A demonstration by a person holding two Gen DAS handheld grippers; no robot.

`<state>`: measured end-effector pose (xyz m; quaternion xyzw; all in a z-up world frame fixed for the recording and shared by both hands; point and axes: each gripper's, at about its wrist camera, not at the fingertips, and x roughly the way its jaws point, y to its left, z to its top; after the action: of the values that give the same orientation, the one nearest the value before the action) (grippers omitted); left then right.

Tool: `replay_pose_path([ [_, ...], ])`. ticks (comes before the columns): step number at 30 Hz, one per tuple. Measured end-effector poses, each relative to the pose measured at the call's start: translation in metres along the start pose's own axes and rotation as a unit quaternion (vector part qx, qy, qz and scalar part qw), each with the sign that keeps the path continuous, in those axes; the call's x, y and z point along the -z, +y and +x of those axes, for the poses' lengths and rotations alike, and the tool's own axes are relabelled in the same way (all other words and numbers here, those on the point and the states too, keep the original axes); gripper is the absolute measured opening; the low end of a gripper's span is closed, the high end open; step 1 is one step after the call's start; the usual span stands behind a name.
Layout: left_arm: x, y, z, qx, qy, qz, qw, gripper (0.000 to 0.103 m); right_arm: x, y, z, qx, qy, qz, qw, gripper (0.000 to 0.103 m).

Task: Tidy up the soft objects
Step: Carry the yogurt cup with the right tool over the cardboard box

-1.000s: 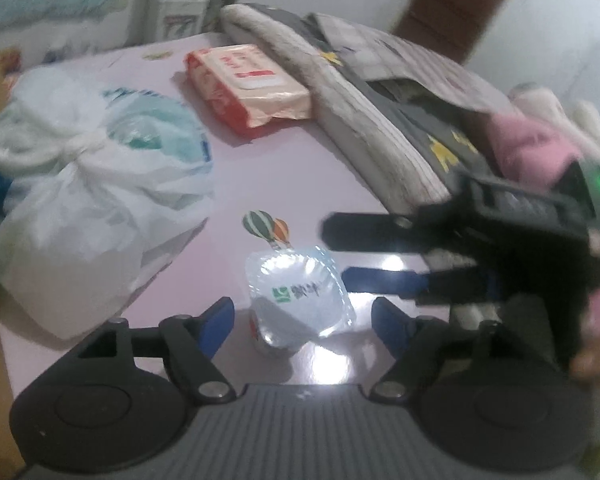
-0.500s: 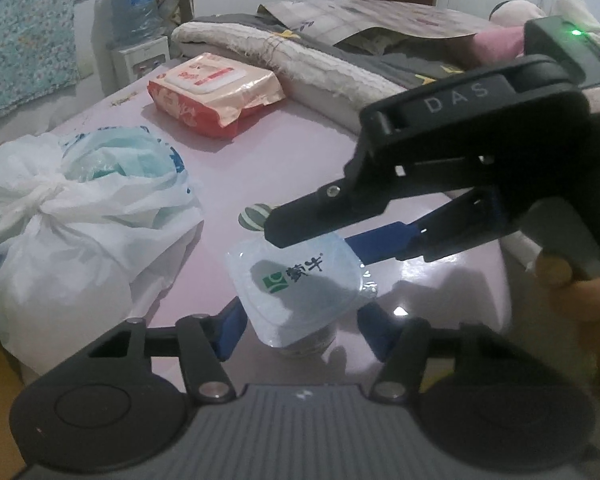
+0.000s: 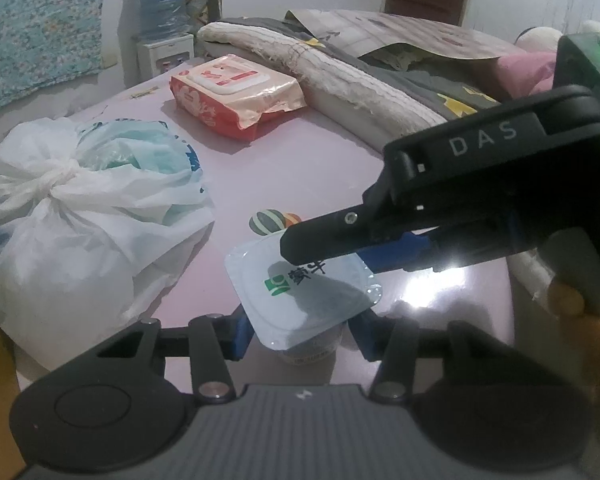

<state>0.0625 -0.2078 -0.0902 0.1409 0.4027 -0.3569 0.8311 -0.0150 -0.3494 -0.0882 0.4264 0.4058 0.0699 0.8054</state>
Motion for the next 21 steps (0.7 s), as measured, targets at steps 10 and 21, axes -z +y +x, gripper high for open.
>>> replay_pose_path([
  [10, -0.001, -0.002, 0.006, -0.005, -0.002, 0.010, 0.9999, 0.053, 0.000, -0.005, 0.003, 0.000, 0.003, 0.006, 1.000, 0.036],
  [21, -0.001, -0.002, 0.013, -0.008, -0.002, 0.013, 0.9999, 0.051, 0.001, -0.011, 0.006, -0.006, 0.007, 0.019, 1.000, 0.036],
])
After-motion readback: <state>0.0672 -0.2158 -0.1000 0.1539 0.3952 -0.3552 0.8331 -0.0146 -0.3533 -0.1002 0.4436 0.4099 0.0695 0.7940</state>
